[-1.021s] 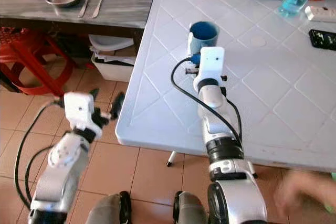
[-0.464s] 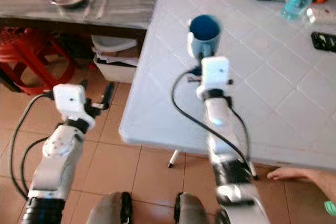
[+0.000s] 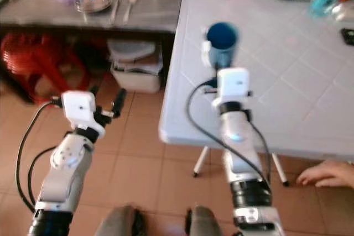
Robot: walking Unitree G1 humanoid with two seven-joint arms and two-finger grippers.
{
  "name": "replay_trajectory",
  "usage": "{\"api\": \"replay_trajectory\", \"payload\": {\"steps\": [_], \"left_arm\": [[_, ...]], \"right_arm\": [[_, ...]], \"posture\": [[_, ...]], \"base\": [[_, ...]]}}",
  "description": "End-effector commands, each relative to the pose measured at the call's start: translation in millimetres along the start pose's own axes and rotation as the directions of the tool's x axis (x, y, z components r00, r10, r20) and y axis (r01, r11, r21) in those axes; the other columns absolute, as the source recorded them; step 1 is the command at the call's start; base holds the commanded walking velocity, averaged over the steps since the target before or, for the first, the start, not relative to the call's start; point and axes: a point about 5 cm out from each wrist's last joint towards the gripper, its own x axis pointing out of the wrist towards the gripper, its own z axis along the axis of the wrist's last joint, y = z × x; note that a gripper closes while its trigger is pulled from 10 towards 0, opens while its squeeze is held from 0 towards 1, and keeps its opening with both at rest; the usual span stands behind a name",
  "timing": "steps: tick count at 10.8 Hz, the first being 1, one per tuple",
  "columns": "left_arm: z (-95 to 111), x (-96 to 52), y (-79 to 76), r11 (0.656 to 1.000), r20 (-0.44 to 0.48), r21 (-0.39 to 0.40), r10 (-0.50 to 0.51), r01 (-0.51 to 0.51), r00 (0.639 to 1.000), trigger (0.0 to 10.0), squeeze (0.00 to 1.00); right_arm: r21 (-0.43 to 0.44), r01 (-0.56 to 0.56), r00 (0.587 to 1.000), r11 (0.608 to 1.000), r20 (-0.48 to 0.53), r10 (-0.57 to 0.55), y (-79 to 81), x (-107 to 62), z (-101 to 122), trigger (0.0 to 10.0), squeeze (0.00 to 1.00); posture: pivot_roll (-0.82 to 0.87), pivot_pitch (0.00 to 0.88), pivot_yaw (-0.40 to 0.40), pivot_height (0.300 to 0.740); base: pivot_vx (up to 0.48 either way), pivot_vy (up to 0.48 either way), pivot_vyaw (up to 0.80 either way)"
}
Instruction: Setting the table
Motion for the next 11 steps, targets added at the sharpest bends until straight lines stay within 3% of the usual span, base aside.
{"api": "replay_trajectory", "payload": {"steps": [1,8,11], "left_arm": [[0,-3.2,9.8,0.999,-0.004,0.023,0.027,-0.027,1.0,10.0,0.0],[-9,-8.6,1.3,1.0,-0.021,-0.015,0.021,-0.022,1.0,10.0,0.0],[-9,-8.6,4.9,1.0,-0.02,0.008,0.026,-0.026,0.999,10.0,0.0]], "right_arm": [[0.023,-0.025,0.999,0.999,0.04,0.024,10.2,3.7,10,10.0,0.0],[0.024,-0.044,0.998,0.999,0.038,0.043,4.7,-2.0,11,10.0,0.0],[0.03,-0.091,0.995,0.995,0.033,0.09,11.5,-7.5,11,10.0,0.0]], "posture": [[-0.03,0.139,0.037,0.74],[-0.06,0.121,0.016,0.74],[-0.06,0.136,0.01,0.74]], "base": [[0.39,0.277,0.0],[0.458,0.0,0.0],[0.38,0.293,0.0]]}}
